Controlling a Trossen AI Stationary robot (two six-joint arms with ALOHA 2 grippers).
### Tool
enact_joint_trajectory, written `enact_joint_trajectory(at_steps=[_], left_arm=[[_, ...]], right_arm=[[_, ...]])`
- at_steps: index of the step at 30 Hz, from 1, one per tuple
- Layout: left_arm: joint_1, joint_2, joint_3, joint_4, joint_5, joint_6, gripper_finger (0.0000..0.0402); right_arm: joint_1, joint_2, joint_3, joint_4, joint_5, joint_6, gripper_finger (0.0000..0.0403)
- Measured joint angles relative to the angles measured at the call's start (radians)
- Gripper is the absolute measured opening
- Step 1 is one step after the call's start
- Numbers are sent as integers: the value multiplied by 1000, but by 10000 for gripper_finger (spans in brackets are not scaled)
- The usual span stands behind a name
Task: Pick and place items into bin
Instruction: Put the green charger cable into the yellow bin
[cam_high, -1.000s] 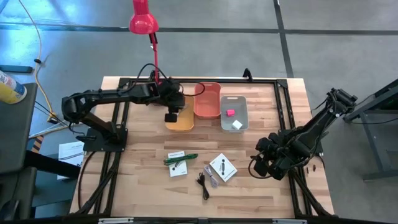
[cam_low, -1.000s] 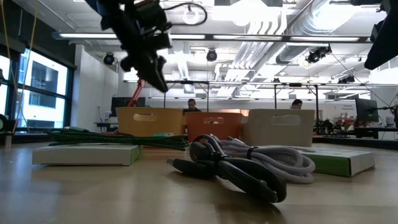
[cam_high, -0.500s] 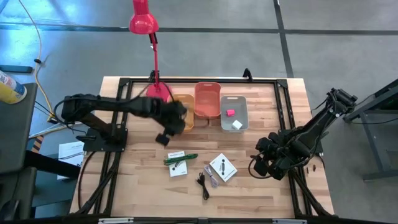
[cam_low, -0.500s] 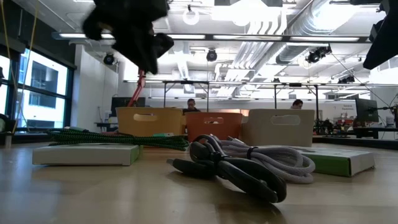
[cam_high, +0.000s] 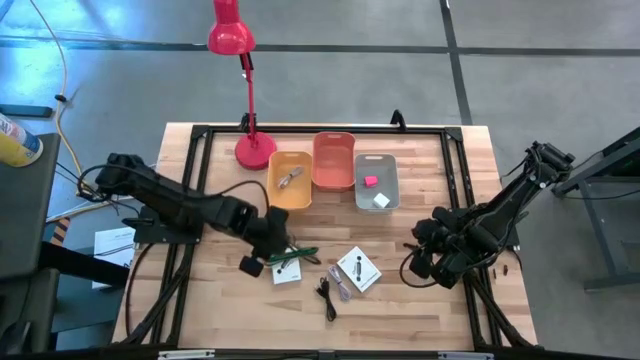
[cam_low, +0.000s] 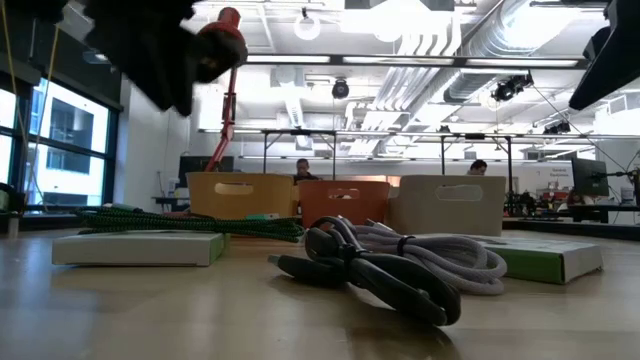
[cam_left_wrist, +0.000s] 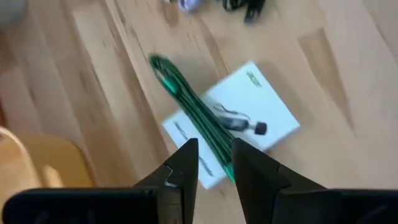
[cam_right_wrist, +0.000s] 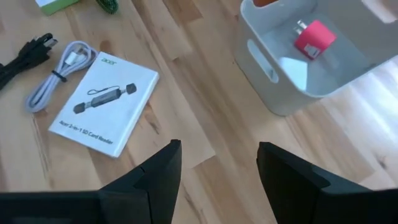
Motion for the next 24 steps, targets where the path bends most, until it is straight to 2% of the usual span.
enact_joint_trajectory(at_steps=[7,19,24], left_arm=[[-80,0,-99,145,-19,-203,84],[-149,16,-175,193,-146,-332,84],[-147,52,-178,240,-143,-347,111]], right_arm=[[-12,0,0,-1,2,-65,199],[-11,0,0,3,0,-84,199],[-11,0,0,9,-23,-83,199]])
